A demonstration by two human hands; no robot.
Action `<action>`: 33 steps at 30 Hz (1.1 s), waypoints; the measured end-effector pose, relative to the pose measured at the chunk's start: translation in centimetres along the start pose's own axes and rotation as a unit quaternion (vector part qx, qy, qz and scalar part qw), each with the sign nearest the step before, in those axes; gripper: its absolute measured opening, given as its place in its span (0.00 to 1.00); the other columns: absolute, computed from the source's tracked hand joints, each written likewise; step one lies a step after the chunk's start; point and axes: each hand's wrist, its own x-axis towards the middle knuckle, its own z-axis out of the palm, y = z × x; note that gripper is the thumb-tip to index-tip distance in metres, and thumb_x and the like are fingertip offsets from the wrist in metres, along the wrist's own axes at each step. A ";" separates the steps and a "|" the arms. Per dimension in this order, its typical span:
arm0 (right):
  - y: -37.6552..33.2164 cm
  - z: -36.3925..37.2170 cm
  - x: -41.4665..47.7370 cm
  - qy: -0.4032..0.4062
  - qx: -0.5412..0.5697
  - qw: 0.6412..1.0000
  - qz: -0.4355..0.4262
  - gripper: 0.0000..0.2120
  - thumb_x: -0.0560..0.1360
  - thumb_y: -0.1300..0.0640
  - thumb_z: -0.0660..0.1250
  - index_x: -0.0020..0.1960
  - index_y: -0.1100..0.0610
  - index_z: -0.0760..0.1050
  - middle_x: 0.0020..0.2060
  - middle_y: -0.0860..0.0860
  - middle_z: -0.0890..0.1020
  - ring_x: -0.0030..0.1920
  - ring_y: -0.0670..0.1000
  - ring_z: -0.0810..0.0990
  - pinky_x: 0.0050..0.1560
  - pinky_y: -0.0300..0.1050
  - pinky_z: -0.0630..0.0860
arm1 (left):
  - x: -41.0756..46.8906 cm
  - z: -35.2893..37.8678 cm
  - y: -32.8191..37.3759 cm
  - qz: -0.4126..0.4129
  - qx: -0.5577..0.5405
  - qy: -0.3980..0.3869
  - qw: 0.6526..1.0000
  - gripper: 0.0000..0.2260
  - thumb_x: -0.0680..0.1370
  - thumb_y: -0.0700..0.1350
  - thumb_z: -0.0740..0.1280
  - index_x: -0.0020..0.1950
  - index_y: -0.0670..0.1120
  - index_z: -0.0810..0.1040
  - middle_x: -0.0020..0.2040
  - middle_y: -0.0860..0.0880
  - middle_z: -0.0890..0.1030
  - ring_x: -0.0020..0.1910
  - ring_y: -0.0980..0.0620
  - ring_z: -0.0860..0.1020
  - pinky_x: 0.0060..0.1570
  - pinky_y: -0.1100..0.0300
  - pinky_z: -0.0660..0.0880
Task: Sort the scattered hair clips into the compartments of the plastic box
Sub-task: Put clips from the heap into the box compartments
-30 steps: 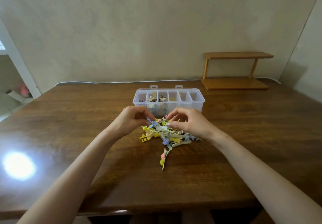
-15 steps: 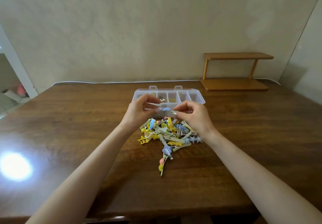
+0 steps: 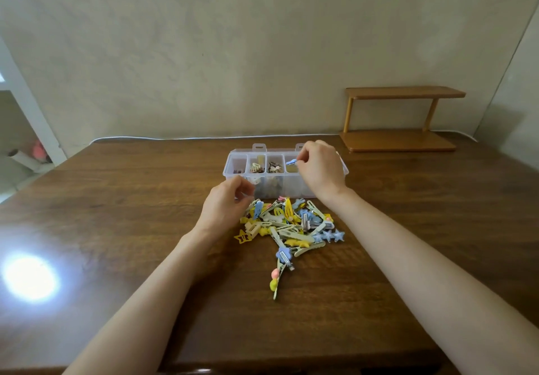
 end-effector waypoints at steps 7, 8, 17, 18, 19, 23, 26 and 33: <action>-0.1 0.2 -1.0 0.012 -0.033 0.998 -0.055 0.07 0.76 0.58 0.65 0.48 0.55 0.82 0.47 0.51 0.80 0.49 0.51 0.76 0.40 0.39 0.66 | -0.1 -0.3 -0.5 -0.067 0.084 0.010 0.994 0.03 0.75 0.42 0.67 0.48 0.45 0.78 0.44 0.50 0.79 0.43 0.51 0.74 0.40 0.57 0.71; 0.0 -0.1 -1.3 0.025 -0.019 0.998 -0.062 0.06 0.76 0.58 0.65 0.47 0.55 0.81 0.45 0.51 0.80 0.47 0.50 0.76 0.37 0.39 0.65 | 0.0 -0.4 -0.6 -0.077 0.091 0.000 0.993 0.03 0.75 0.44 0.68 0.48 0.45 0.78 0.43 0.50 0.78 0.44 0.51 0.75 0.40 0.57 0.72; 0.6 -0.9 -3.1 -0.013 0.078 0.991 -0.108 0.05 0.76 0.59 0.66 0.46 0.53 0.80 0.40 0.45 0.78 0.38 0.42 0.73 0.37 0.33 0.69 | 0.2 -0.1 -0.8 -0.109 0.127 -0.091 0.982 0.03 0.75 0.45 0.68 0.43 0.47 0.78 0.47 0.48 0.78 0.48 0.49 0.75 0.44 0.55 0.73; 0.6 -0.8 -3.3 -0.027 0.087 0.990 -0.112 0.05 0.76 0.59 0.65 0.46 0.53 0.80 0.40 0.46 0.79 0.37 0.42 0.73 0.37 0.36 0.71 | 0.2 -0.1 -0.8 -0.107 0.129 -0.098 0.981 0.03 0.75 0.45 0.68 0.43 0.47 0.77 0.47 0.48 0.78 0.49 0.49 0.75 0.45 0.55 0.73; 0.5 -0.7 -3.5 -0.040 0.094 0.988 -0.114 0.05 0.76 0.59 0.65 0.46 0.53 0.80 0.40 0.46 0.79 0.37 0.42 0.73 0.38 0.38 0.73 | 0.2 0.0 -0.8 -0.105 0.130 -0.103 0.981 0.03 0.76 0.45 0.67 0.44 0.46 0.77 0.47 0.48 0.76 0.50 0.48 0.74 0.46 0.55 0.72; 0.4 -0.2 -3.9 -0.089 0.113 0.982 -0.124 0.05 0.75 0.59 0.65 0.46 0.53 0.80 0.41 0.47 0.81 0.35 0.41 0.73 0.40 0.41 0.74 | 0.3 0.1 -0.5 -0.096 0.119 -0.111 0.982 0.05 0.75 0.48 0.68 0.46 0.47 0.77 0.46 0.51 0.73 0.47 0.52 0.72 0.44 0.58 0.71; 0.2 0.1 -4.1 -0.117 0.119 0.978 -0.124 0.05 0.75 0.59 0.66 0.46 0.53 0.80 0.41 0.46 0.81 0.36 0.42 0.74 0.40 0.42 0.74 | 0.2 0.3 -0.3 -0.093 0.106 -0.121 0.983 0.04 0.75 0.46 0.68 0.44 0.47 0.76 0.46 0.50 0.74 0.46 0.52 0.73 0.43 0.59 0.71; -0.2 0.7 -4.6 -0.145 0.122 0.972 -0.138 0.12 0.74 0.59 0.68 0.57 0.50 0.79 0.48 0.47 0.79 0.41 0.46 0.76 0.44 0.40 0.76 | -0.1 -0.1 0.5 -0.030 0.070 -0.004 0.997 0.04 0.76 0.44 0.66 0.43 0.46 0.72 0.42 0.53 0.73 0.42 0.52 0.71 0.34 0.64 0.65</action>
